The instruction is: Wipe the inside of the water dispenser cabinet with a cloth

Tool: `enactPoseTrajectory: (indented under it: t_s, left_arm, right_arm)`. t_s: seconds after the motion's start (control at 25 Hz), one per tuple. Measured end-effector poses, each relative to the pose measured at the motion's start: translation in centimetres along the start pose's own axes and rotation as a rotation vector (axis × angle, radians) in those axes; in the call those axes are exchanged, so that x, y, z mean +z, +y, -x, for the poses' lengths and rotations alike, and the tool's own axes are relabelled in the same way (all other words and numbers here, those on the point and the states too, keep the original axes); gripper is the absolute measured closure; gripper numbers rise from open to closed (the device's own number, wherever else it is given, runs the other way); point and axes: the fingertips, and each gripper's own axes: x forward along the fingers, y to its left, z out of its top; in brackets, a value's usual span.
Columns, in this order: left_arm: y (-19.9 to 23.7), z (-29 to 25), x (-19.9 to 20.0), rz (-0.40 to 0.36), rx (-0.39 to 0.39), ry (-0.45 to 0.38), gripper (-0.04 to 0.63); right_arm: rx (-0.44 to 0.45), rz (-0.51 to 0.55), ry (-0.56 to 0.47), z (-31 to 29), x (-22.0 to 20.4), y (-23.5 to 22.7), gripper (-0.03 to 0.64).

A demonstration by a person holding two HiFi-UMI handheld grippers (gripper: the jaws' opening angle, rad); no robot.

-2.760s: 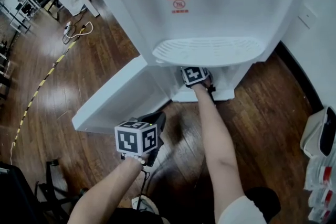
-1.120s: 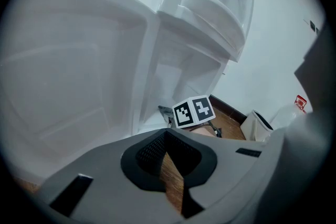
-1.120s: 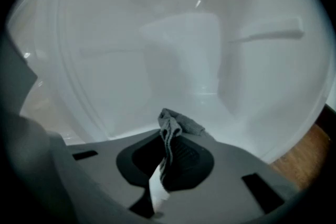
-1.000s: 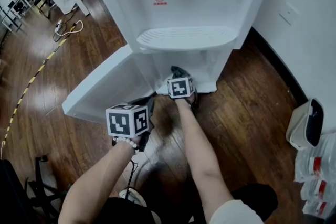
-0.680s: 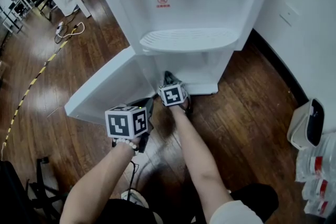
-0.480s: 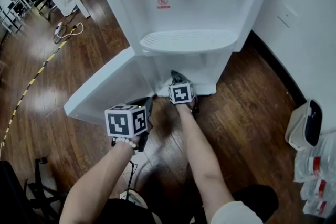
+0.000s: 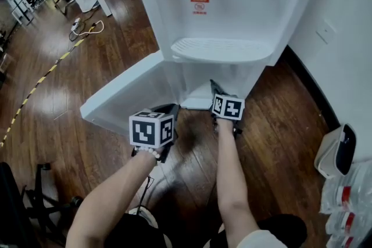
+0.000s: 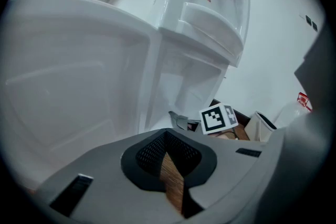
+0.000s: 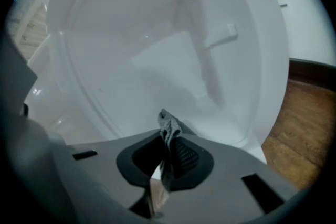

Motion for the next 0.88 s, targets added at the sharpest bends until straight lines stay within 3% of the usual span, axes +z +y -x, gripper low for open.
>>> enactPoseTrajectory:
  t_s: [0.12,0.28,0.68,0.88]
  left_arm:
    - [0.5,0.3,-0.6,0.034,0.016,-0.017,0.597]
    - [0.3,0.2,-1.9,0.023,0.003,0.016,0.597]
    - [1.2,-2.0,-1.5,-0.046,-0.019,0.026,0.597]
    - [1.1,-1.4,-2.7,-0.075,-0.031,0.115,0.597]
  right_arm:
    - [0.080,0.012,0.006,2.7,-0.6,3.5,0.595]
    - [0.123,0.014,-0.009,5.6,-0.6,6.4,0.595]
    - [0.141,0.071,-0.013,10.4,-0.7,10.9,0.595]
    - [0.107,0.054,0.102,11.2,-1.5,11.6,0.595]
